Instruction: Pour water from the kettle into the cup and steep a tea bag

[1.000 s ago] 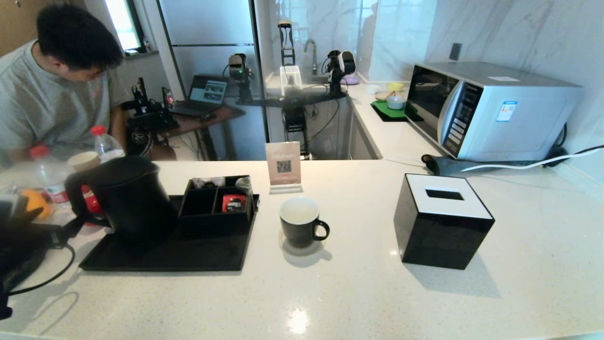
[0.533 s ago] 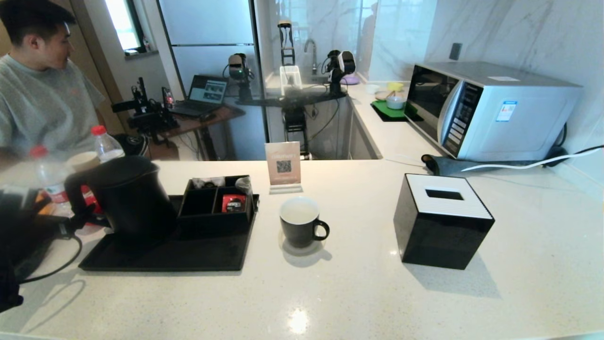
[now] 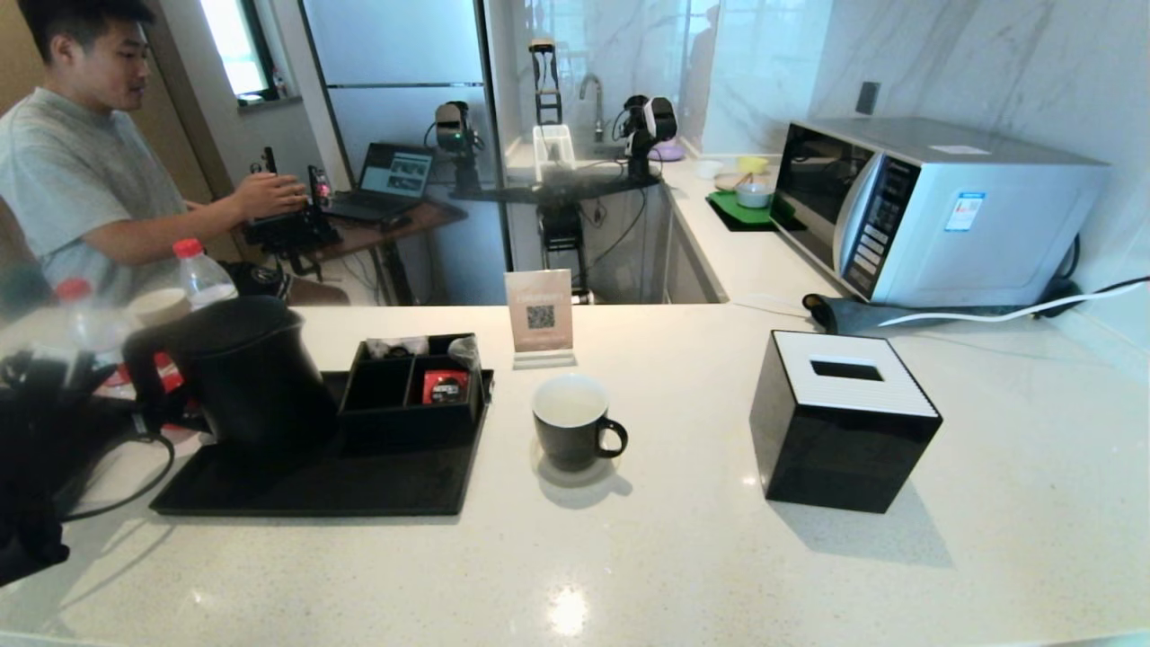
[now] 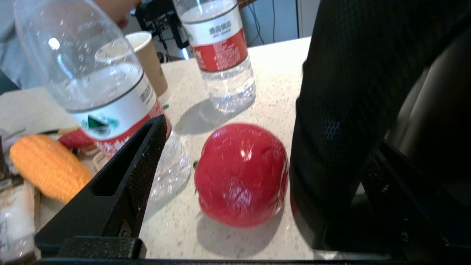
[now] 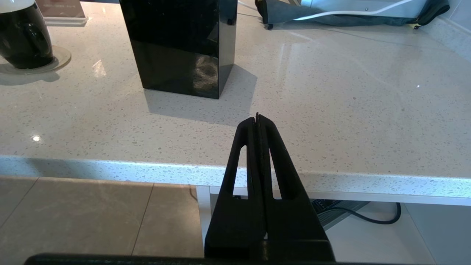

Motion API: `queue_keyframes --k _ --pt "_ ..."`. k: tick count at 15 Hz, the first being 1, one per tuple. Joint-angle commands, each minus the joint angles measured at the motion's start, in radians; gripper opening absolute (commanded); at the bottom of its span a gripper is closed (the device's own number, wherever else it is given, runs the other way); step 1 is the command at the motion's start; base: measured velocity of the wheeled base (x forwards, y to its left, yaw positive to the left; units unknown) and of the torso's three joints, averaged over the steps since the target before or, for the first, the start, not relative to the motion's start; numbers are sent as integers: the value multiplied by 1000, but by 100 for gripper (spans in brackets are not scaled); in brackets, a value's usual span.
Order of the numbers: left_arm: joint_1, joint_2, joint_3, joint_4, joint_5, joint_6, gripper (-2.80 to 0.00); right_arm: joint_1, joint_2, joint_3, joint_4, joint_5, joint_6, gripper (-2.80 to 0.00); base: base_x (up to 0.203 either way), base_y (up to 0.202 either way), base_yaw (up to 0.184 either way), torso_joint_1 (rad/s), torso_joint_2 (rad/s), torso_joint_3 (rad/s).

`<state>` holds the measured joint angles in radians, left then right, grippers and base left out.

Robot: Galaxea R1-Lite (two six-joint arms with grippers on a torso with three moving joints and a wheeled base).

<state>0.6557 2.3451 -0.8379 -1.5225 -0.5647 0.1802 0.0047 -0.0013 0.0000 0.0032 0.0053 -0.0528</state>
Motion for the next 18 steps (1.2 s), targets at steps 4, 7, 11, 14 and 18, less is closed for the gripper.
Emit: queue_keyframes --k 4,7,11,14,18 --pt "-26 22 -56 -47 -1 -1 0 1 1 0 0 1 -1 -280 0 0 0 0 0 0" --pt "-31 23 -94 -47 2 -14 0 0 1 0 0 3 -1 -280 0 0 0 0 0 0" --pt "-36 29 -128 -47 2 -16 0 1 1 0 0 1 -1 -280 0 0 0 0 0 0" --pt "-38 29 -132 -47 2 -16 0 0 1 0 0 1 -1 -280 0 0 0 0 0 0" --pt "-38 28 -139 -47 2 -29 0 0 1 0 0 1 -1 -280 0 0 0 0 0 0"
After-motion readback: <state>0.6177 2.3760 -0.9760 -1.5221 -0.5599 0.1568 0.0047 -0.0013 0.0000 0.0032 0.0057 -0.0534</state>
